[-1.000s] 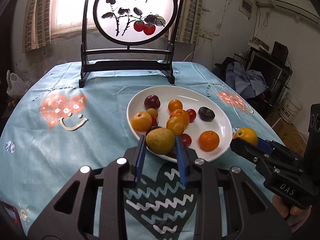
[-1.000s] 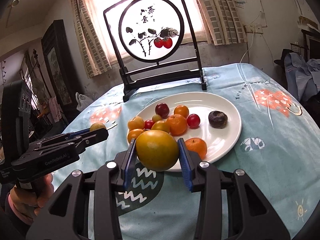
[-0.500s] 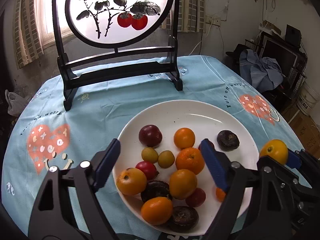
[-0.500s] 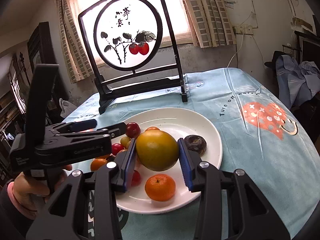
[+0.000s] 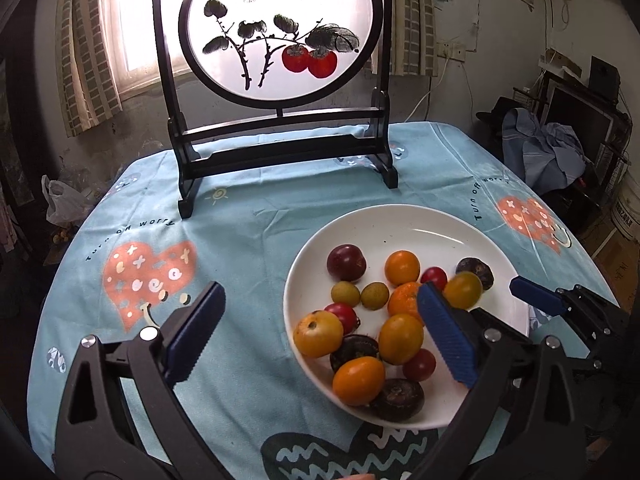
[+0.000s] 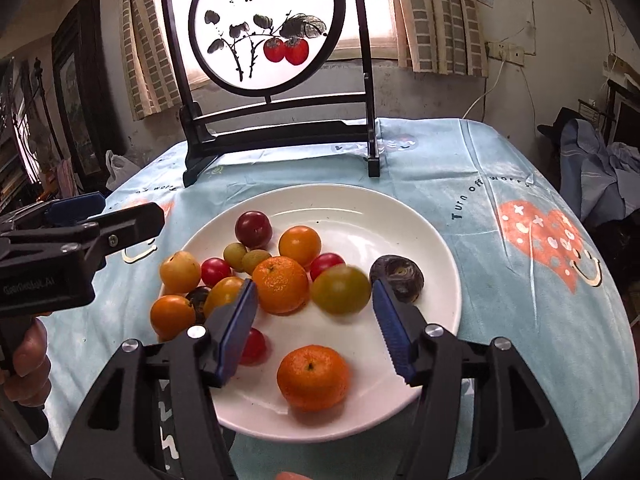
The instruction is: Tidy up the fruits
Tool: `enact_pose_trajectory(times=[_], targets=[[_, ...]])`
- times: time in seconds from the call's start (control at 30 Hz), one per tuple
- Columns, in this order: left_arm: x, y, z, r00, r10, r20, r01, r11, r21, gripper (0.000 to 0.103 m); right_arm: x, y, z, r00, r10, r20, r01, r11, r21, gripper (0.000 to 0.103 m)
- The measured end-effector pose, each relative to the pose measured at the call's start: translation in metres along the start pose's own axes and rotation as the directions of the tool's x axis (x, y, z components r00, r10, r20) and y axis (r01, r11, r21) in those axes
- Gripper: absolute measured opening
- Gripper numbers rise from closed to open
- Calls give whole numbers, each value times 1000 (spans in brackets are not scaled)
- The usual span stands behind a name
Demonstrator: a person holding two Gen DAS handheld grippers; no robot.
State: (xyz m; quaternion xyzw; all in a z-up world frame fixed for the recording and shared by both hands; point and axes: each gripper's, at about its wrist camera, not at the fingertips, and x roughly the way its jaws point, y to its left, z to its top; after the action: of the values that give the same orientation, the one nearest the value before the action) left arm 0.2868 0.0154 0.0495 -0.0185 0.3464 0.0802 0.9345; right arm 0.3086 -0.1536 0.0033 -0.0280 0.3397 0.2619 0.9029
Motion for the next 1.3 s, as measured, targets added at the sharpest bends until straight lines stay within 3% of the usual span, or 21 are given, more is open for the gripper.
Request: enact_pose_trajectory(times=[0.03, 0.07, 0.1, 0.17, 0.37, 0.53, 0.73, 1.3], targets=[[-8, 1, -3, 1000, -3, 1, 3, 1000, 5, 99, -7, 2, -1, 1000, -10, -6, 10, 1000, 0, 60], [-16, 2, -7, 1000, 1, 1, -1, 1000, 13, 100, -14, 4, -3, 1000, -20, -13, 20, 1000, 0, 71], [-24, 3, -11, 1000, 5, 3, -5, 1000, 22, 100, -21, 6, -7, 999, -28, -24, 28, 1000, -2, 88], [-43, 6, -23, 1000, -4, 6, 4, 999, 38, 100, -39, 13, -17, 999, -42, -33, 42, 999, -16, 102], [-98, 17, -71, 1000, -3, -4, 3, 1000, 14, 101, -92, 39, -48, 997, -55, -45, 51, 995, -84, 102], [-138, 23, -112, 1000, -7, 0, 7, 1000, -11, 101, -137, 58, -77, 999, -55, -3, 54, 994, -95, 102], [-168, 21, -143, 1000, -14, 1, 14, 1000, -6, 101, -165, 75, -101, 999, -41, 4, 41, 993, -111, 102], [-201, 4, -161, 999, -43, 31, 42, 999, 24, 101, -195, 79, -122, 998, -56, 34, 59, 994, -96, 102]])
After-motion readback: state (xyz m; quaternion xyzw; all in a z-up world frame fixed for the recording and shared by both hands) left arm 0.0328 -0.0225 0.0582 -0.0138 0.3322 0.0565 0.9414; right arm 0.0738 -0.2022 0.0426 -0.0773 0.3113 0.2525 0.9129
